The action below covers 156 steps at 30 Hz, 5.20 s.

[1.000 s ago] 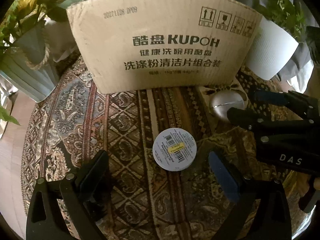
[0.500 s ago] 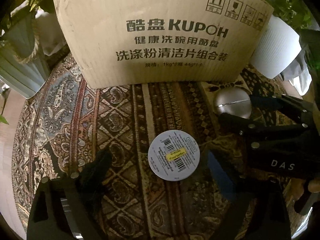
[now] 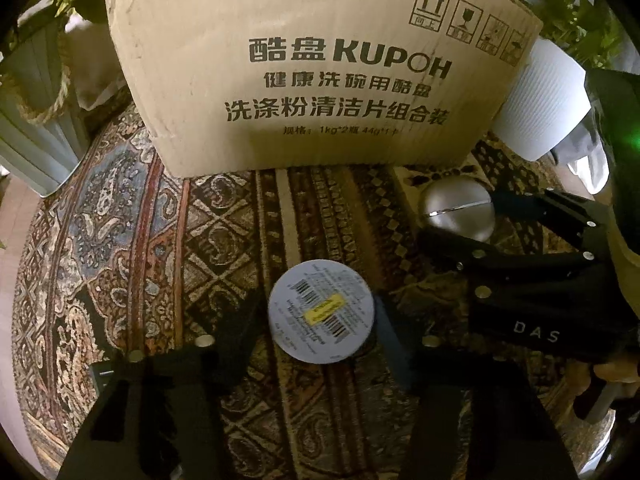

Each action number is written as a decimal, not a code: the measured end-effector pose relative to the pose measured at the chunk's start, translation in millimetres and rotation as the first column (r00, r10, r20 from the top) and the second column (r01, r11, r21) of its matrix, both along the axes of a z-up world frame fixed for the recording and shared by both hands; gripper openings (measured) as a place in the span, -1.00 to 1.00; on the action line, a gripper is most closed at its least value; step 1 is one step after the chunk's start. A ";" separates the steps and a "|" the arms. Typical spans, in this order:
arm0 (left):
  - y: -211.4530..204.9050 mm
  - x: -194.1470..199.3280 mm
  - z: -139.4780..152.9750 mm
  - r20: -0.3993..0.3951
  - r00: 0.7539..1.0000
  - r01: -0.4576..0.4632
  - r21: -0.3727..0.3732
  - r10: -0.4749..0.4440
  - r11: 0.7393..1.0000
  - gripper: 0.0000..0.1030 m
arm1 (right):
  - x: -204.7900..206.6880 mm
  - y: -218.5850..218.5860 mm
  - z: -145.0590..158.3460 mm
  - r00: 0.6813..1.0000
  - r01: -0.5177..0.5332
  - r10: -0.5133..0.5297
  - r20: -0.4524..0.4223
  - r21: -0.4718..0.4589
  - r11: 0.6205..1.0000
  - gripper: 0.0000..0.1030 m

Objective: Organize rigid objects
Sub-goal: 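Close the left tool on the white tin while the right tool grips the silver egg case, then lift the tin and egg case and carry both over the box, then open the left tool to drop the tin while the right tool drops the egg case, then withdraw both tools from the box toward the rug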

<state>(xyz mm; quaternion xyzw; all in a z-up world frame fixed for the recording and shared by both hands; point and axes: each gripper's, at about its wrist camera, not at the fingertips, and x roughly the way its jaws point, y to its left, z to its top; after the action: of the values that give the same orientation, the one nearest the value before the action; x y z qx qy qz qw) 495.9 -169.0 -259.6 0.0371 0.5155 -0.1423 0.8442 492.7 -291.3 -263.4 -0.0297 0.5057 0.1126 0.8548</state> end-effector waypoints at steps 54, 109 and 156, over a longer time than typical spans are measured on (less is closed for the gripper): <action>15.8 -33.1 128.5 0.347 0.937 -0.020 -0.021 0.026 1.000 -0.01 | -46.7 -15.4 123.8 0.962 0.074 -0.082 0.260 0.041 0.996 0.28; 24.2 70.5 191.7 0.479 0.877 -0.037 -0.004 0.034 0.999 -0.01 | 52.2 -10.2 199.3 0.908 0.088 -0.106 0.406 0.064 0.994 0.28; 21.2 82.5 150.3 0.391 0.920 -0.107 0.153 0.040 0.982 0.95 | 86.3 -9.4 144.7 0.968 0.086 -0.064 0.241 -0.079 0.993 0.47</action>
<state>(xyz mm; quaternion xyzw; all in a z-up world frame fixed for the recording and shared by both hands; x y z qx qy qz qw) 578.4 -147.8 -109.2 0.1173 0.3505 -0.0557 0.9275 579.0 -300.7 -118.8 -0.0616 0.4049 0.0532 0.9107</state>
